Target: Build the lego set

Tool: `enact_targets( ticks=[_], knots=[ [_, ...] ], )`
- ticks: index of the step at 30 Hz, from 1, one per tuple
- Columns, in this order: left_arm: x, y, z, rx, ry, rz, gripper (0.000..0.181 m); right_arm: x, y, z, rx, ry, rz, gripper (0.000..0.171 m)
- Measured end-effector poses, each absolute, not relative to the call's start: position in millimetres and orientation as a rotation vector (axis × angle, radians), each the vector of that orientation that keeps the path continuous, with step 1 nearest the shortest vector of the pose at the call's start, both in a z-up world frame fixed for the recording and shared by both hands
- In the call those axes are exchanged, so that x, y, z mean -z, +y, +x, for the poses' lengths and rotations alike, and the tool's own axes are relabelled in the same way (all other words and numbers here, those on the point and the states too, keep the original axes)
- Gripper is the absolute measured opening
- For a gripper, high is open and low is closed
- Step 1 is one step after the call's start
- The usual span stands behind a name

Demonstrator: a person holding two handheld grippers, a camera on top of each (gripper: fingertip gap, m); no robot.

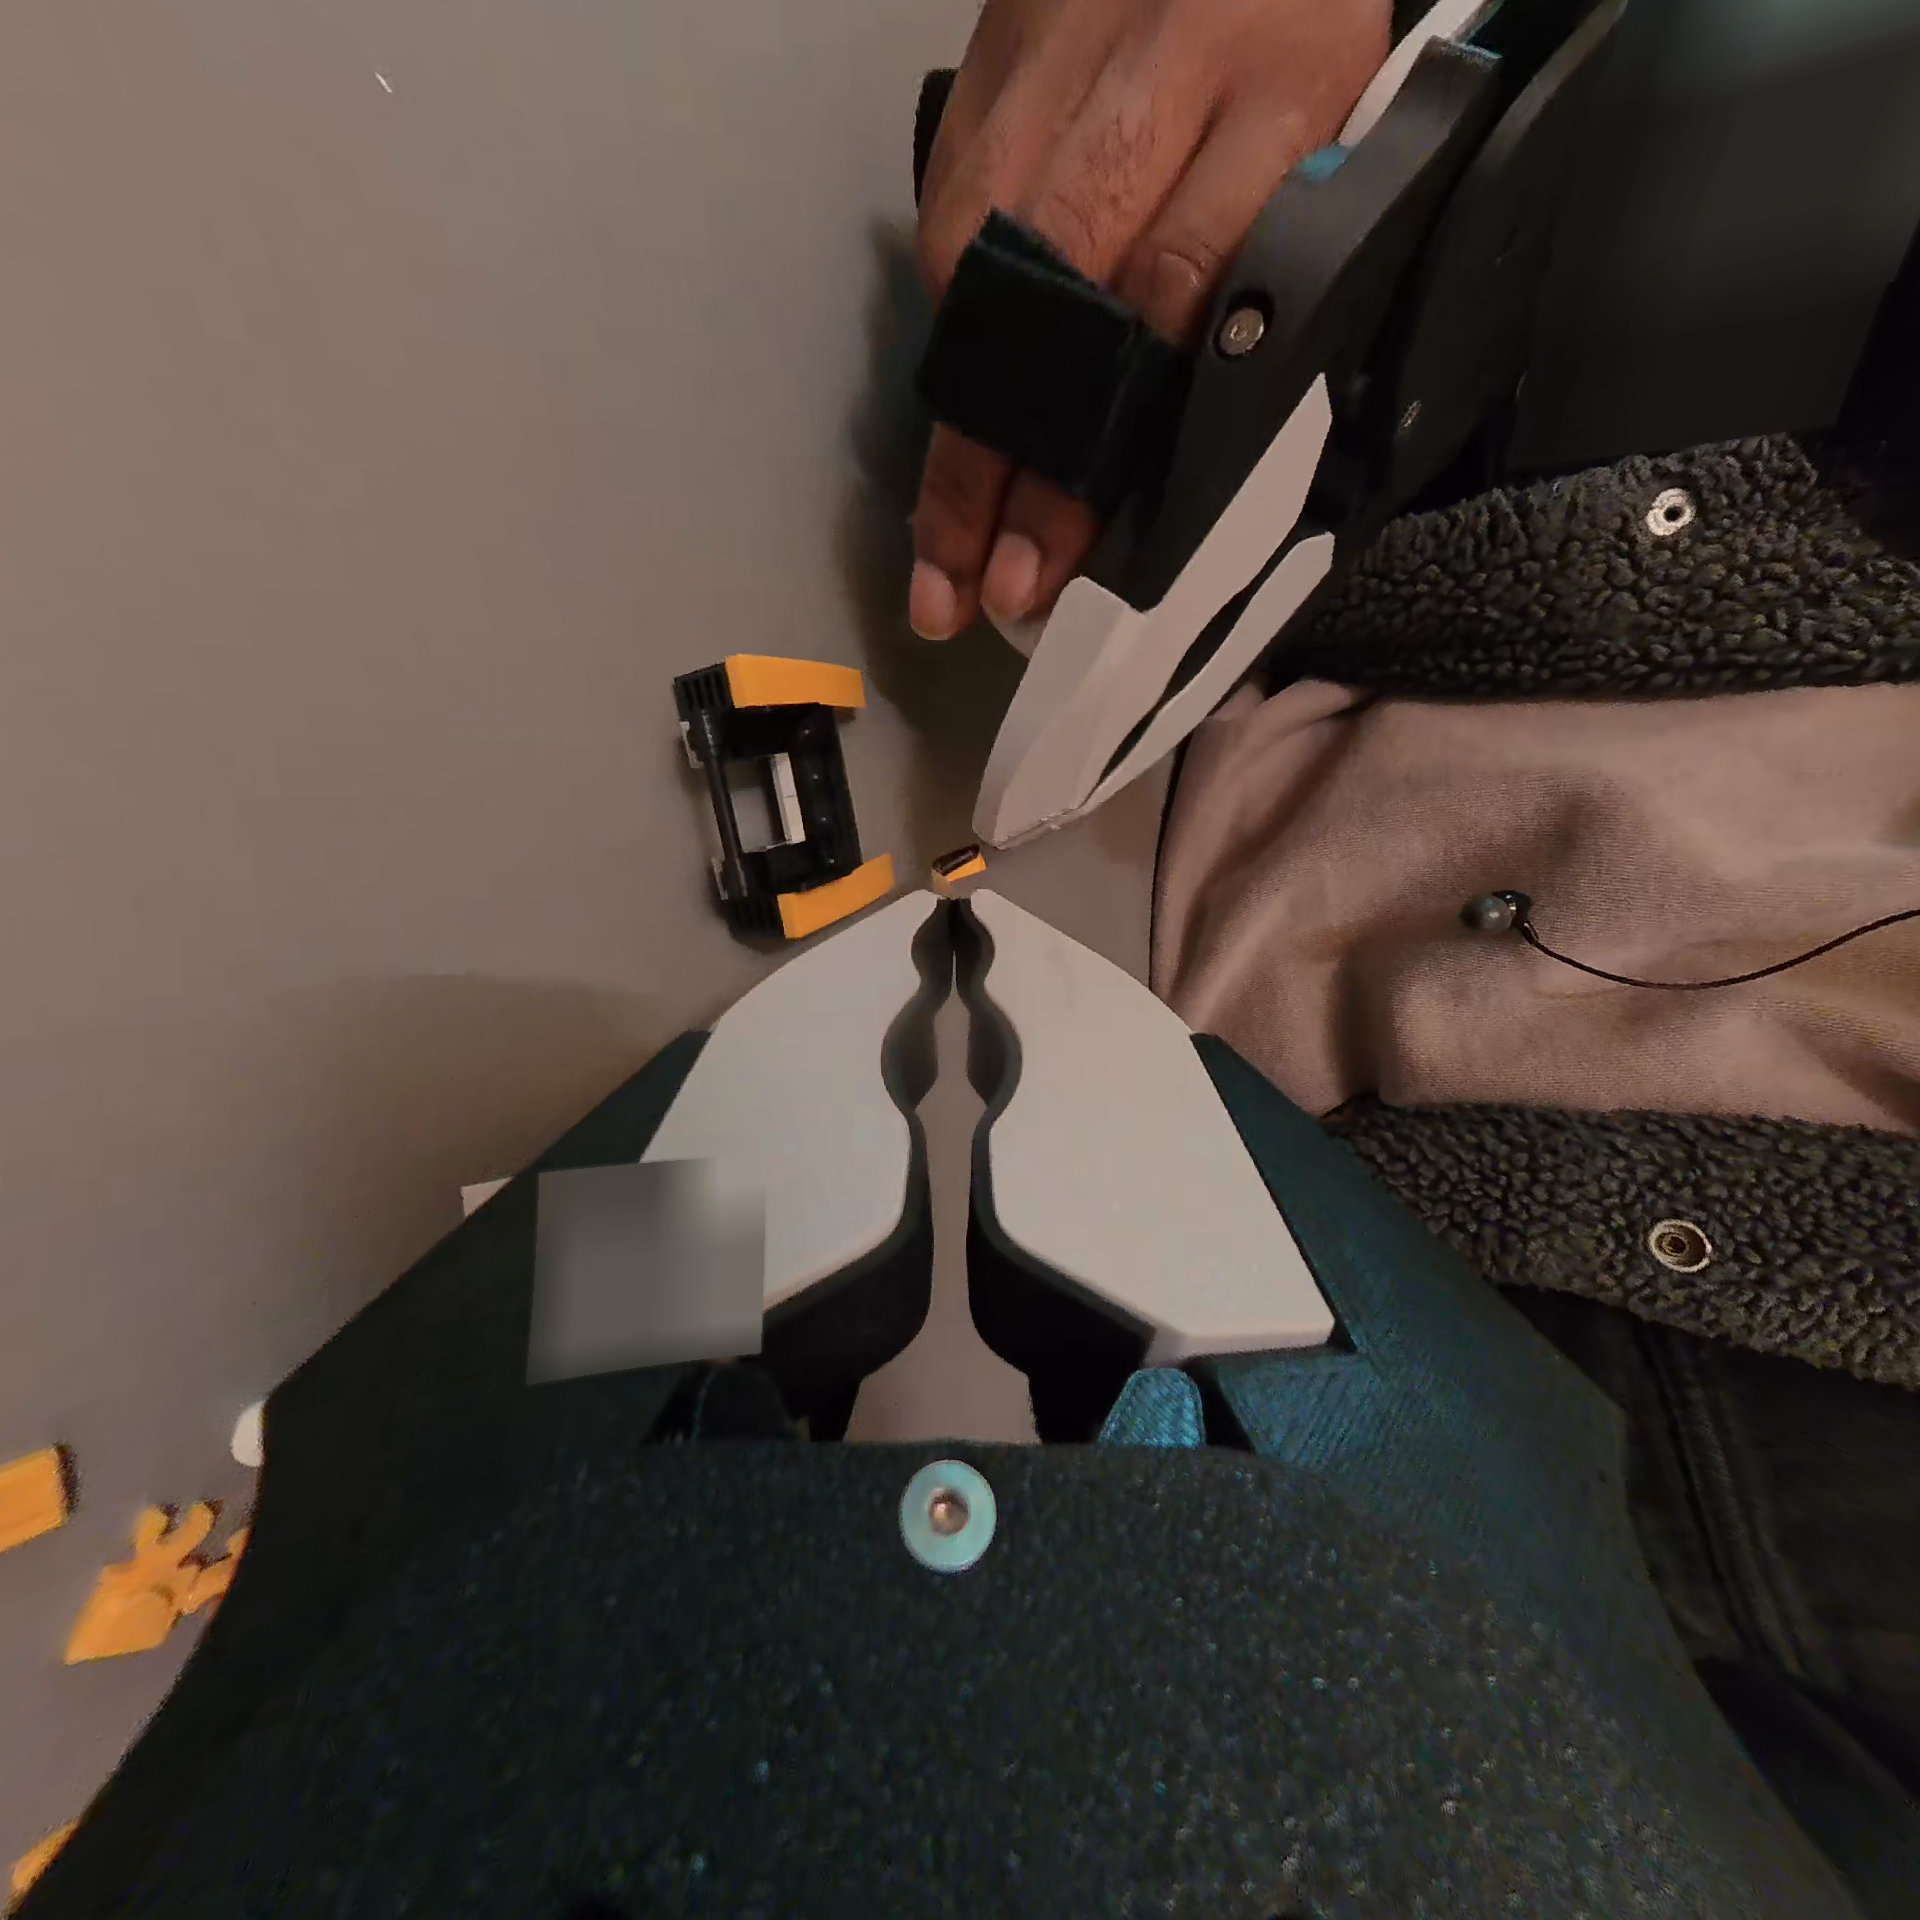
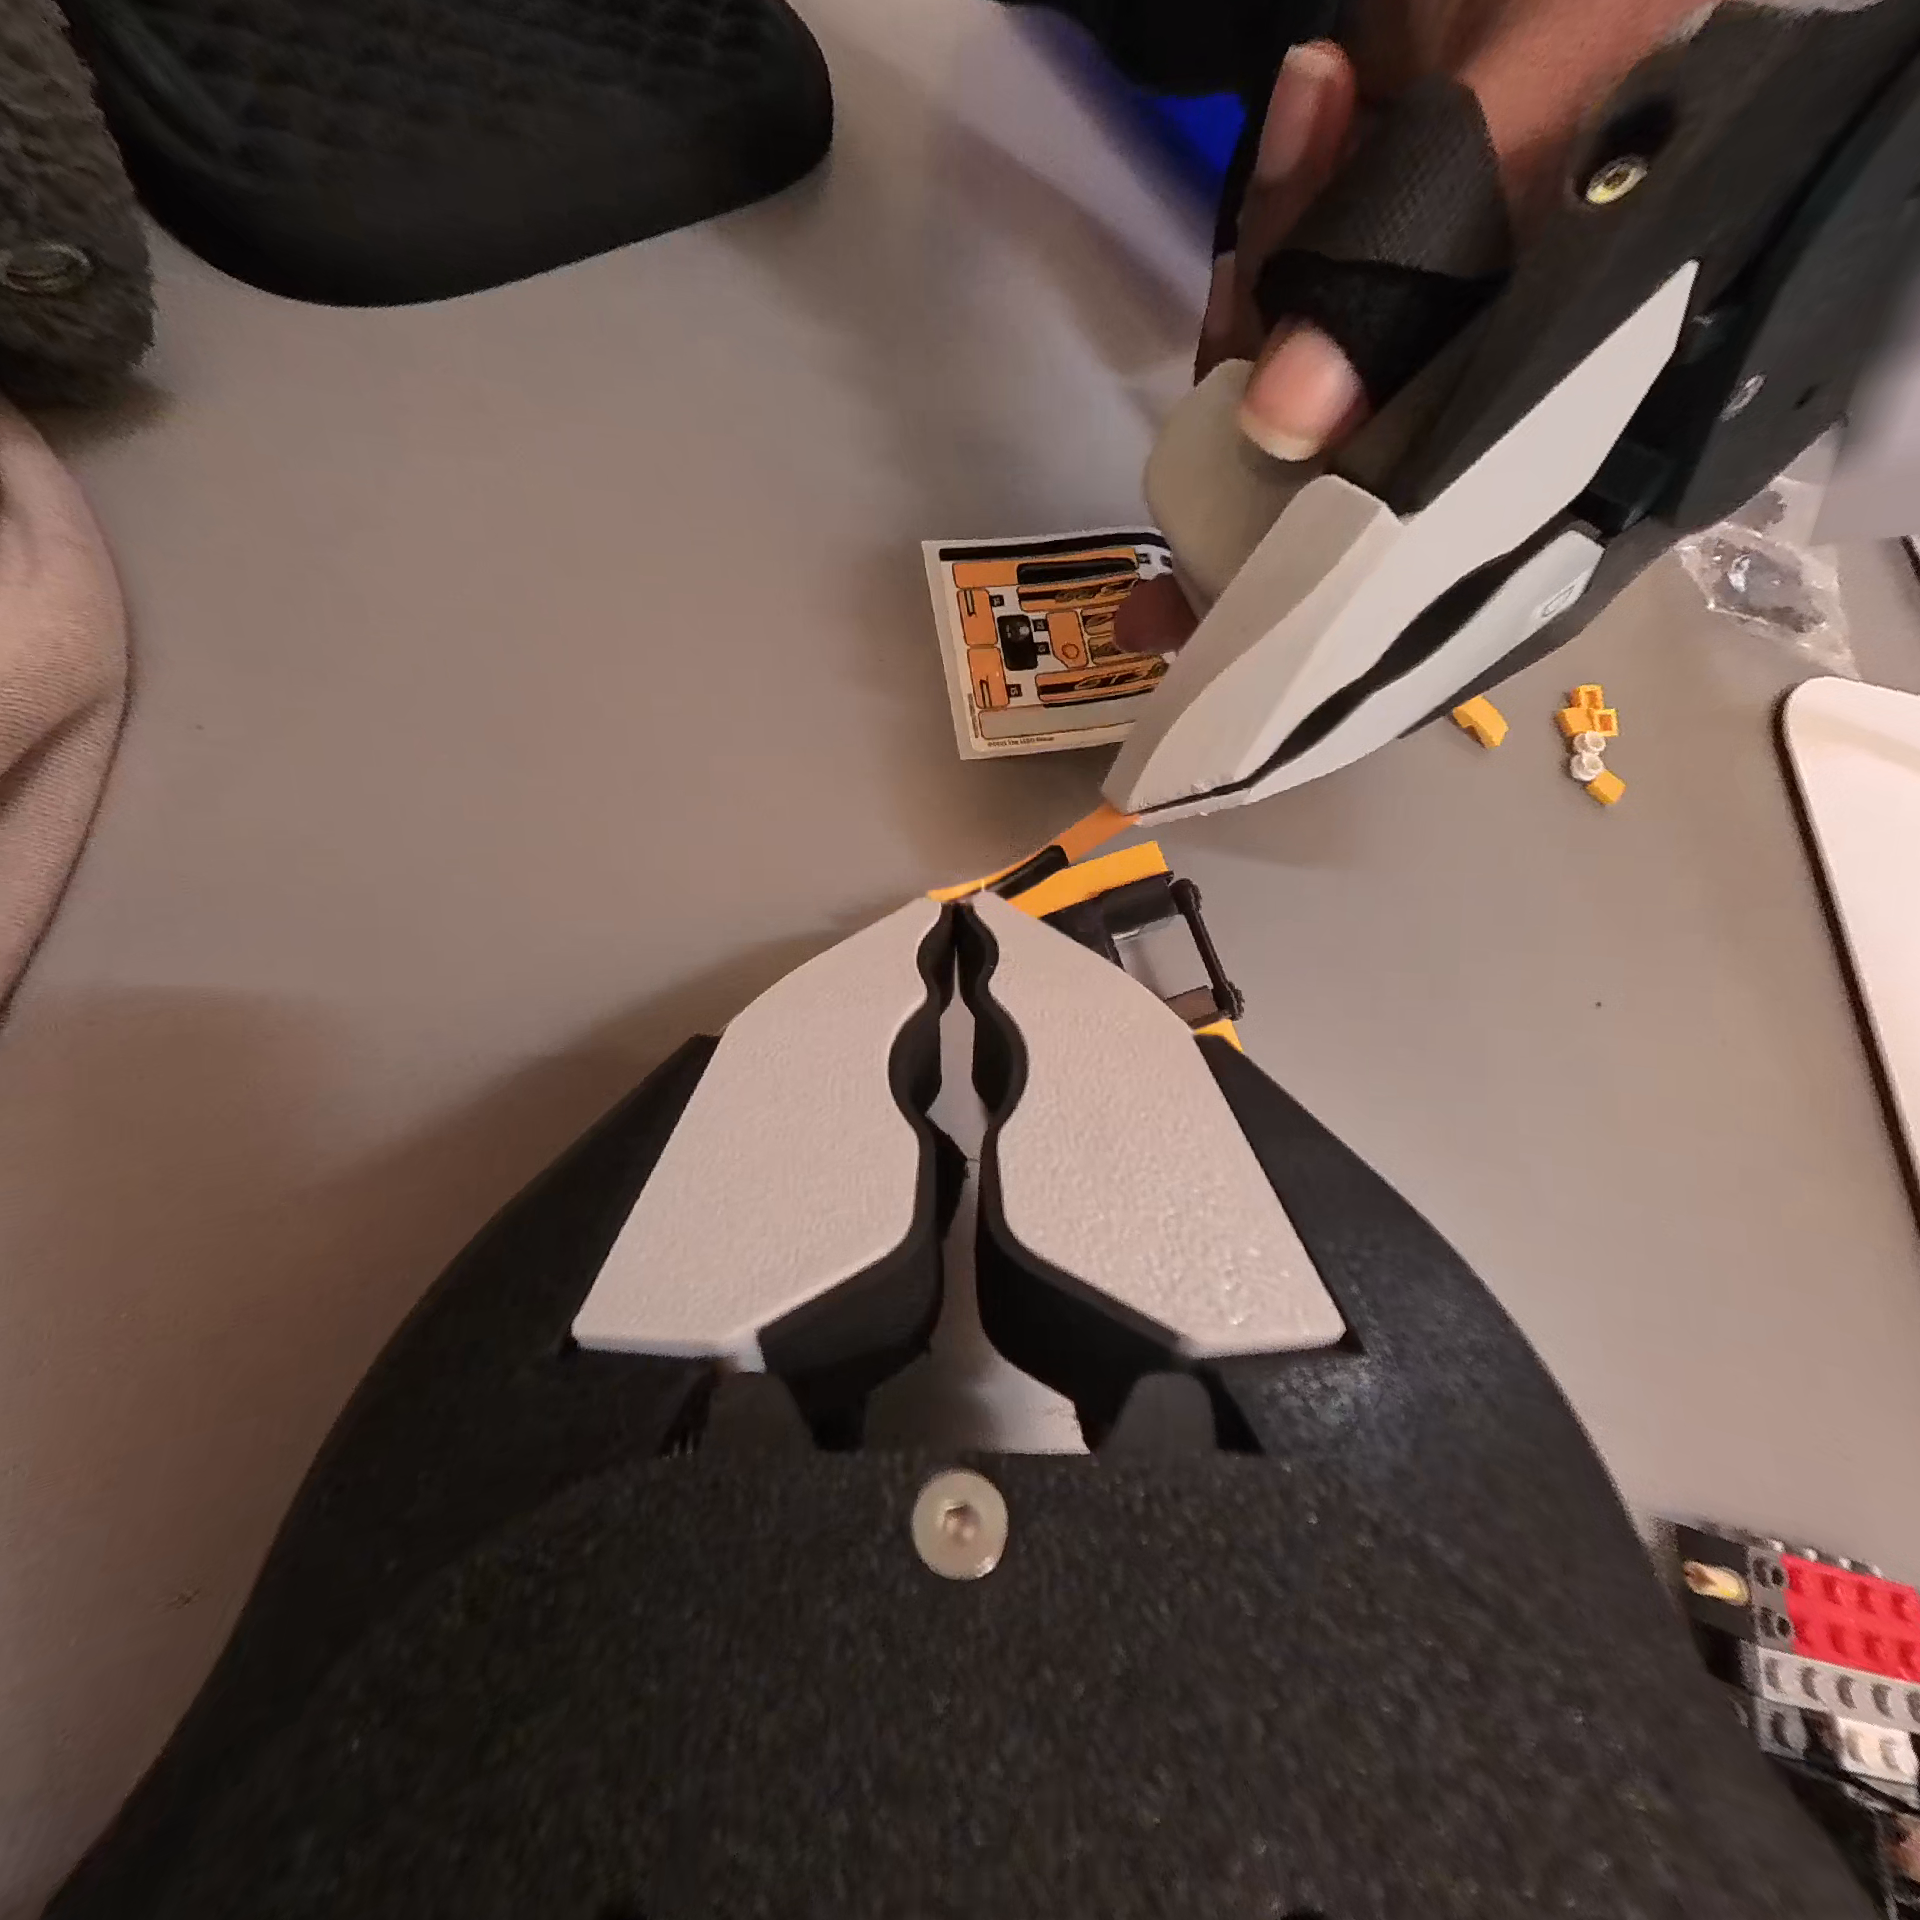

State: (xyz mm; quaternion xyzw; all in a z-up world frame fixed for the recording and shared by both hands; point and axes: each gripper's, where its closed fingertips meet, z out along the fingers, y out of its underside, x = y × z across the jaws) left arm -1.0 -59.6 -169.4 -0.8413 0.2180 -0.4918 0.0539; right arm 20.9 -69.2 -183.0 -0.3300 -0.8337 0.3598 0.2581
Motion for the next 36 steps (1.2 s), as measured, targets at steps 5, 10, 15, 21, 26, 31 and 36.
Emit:
enact_targets(
  ticks=[5, 10, 15, 21, 26, 31, 36],
  knots=[
    [170, -58, -2, 1.486, 0.671, -2.56, 0.0, 184, -69, 20, -0.945, -2.233, -0.904, 0.0],
    [170, -58, -3, 1.487, 0.67, -2.558, 0.0, 191, -70, 19, -0.931, -2.246, -0.92, 0.0],
    [171, -57, -4, 1.488, 0.665, -2.557, 0.0, 195, -71, 20, -0.919, -2.259, -0.923, 0.0],
    [172, -57, -4, 1.493, 0.671, -2.554, 0.0, 199, -71, 19, -0.899, -2.272, -0.931, 0.0],
    [172, -57, -4, 1.497, 0.681, -2.553, 0.0, 201, -72, 20, -0.896, -2.281, -0.937, 0.0],
    [172, -59, -4, 1.498, 0.697, -2.556, 0.0, 196, -77, 23, -0.955, -2.285, -0.929, 0.0],
    [172, -60, -3, 1.5, 0.711, -2.554, 0.0, 182, -71, 27, -1.009, -2.254, -0.955, 0.0]
  ],
)
